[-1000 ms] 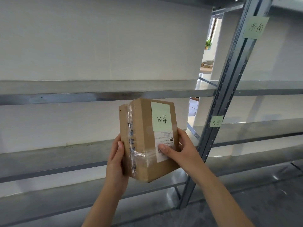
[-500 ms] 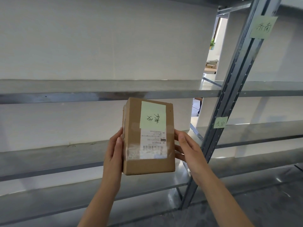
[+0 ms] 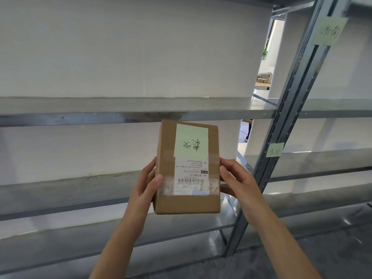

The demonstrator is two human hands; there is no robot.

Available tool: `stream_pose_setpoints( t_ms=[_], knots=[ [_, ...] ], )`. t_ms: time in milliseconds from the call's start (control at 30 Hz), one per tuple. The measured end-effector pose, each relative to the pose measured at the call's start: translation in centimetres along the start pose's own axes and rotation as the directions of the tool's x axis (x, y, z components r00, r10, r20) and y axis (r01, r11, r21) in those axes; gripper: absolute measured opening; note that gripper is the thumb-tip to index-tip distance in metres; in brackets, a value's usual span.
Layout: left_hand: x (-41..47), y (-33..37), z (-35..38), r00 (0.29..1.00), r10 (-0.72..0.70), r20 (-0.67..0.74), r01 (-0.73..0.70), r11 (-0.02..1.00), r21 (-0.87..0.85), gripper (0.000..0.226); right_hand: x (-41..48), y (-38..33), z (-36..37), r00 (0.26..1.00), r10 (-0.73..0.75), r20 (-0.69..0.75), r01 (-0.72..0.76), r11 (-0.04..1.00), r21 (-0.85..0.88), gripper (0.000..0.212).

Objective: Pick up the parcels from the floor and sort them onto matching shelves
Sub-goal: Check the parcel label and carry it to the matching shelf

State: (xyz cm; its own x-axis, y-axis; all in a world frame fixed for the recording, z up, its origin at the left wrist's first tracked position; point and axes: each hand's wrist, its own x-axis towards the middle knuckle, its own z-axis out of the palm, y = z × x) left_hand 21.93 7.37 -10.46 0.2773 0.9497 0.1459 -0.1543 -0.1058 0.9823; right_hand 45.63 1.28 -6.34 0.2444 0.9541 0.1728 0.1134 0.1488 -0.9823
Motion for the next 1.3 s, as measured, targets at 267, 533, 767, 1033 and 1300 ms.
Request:
stream_pose_setpoints(
  t_ms=[267, 533, 767, 1033, 1300],
  knots=[
    [0.2, 1.2, 0.2, 0.995, -0.028, 0.098, 0.023, 0.999, 0.043, 0.072, 0.3, 1.1, -2.0, 0.997, -0.081, -0.016, 0.080, 0.996, -0.032, 0.055],
    [0.4, 2.0, 0.1, 0.977, -0.074, 0.198, 0.051, 0.992, 0.117, 0.067, -0.6, 1.1, -3.7, 0.980, -0.114, 0.161, 0.124, 0.991, -0.052, 0.089],
    [1.5, 2.6, 1.8, 0.979, -0.029, -0.200, 0.046, 0.996, 0.080, 0.063, -0.3, 1.9, -4.2, 0.983, -0.104, 0.152, 0.111, 0.993, -0.040, 0.091],
    [1.4, 1.5, 0.8, 0.991, 0.109, 0.073, -0.109, 0.994, -0.008, 0.082, 0.0, 3.4, -4.2, 0.990, -0.136, 0.023, 0.135, 0.989, 0.068, 0.086],
    [2.2, 0.7, 2.2, 0.982, 0.150, -0.115, -0.175, 0.953, -0.248, 0.055, 0.8, 2.3, -3.5, 0.995, -0.094, -0.044, 0.098, 0.990, 0.106, 0.089]
  ],
)
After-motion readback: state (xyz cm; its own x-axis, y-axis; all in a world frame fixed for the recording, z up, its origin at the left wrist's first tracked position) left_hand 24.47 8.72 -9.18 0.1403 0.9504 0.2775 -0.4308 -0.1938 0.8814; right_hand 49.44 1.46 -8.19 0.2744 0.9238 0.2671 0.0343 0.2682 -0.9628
